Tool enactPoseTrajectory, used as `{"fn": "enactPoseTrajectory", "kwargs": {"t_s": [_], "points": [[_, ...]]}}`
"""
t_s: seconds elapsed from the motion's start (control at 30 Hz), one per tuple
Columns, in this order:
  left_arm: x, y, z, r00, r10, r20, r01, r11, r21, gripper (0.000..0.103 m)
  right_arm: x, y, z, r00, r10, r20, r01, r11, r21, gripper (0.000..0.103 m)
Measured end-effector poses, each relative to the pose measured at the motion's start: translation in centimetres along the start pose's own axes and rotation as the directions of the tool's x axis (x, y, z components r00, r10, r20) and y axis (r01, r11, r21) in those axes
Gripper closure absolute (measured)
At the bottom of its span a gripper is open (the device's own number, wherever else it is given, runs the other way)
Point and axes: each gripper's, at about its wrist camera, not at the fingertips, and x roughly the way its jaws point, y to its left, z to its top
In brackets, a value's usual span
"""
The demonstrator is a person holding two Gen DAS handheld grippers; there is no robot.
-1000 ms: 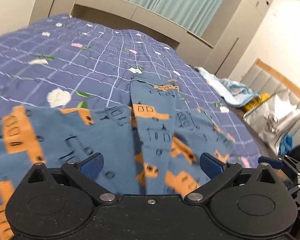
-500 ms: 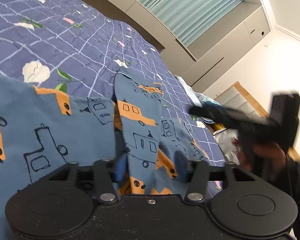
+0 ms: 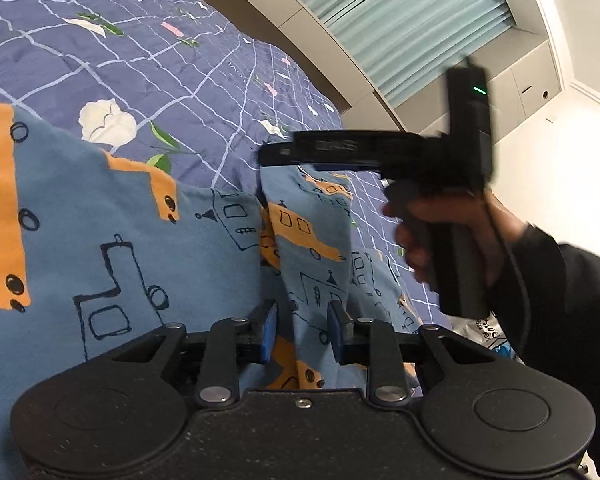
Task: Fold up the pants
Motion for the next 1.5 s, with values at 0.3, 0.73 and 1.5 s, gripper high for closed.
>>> {"fn": "enactPoseTrajectory", "kwargs": {"t_s": [0.3,0.73,1.5], "points": [[0.2,-0.1,-0.1,1.000,-0.002,-0.003,0.002,1.000,0.013,0.100,4.1,0.8,1.2,0.987,-0.122,-0.106,0.130,0.989,0.070,0.054],[-1.6,-3.1,0.8,0.999,0.037,0.031,-0.039,0.995,0.087,0.103,0.0,-1.3,1.5,0.993,-0.114,-0.018,0.116,0.984,0.132,0.101],[-1.7,-12.3,-4.7,0.944,0.264,-0.199,-0.086,0.778,0.622,0.103,-14.8,-10.0,-20.8,0.985,-0.069,0.160,-0.036,0.818,0.574,0.101]]}}
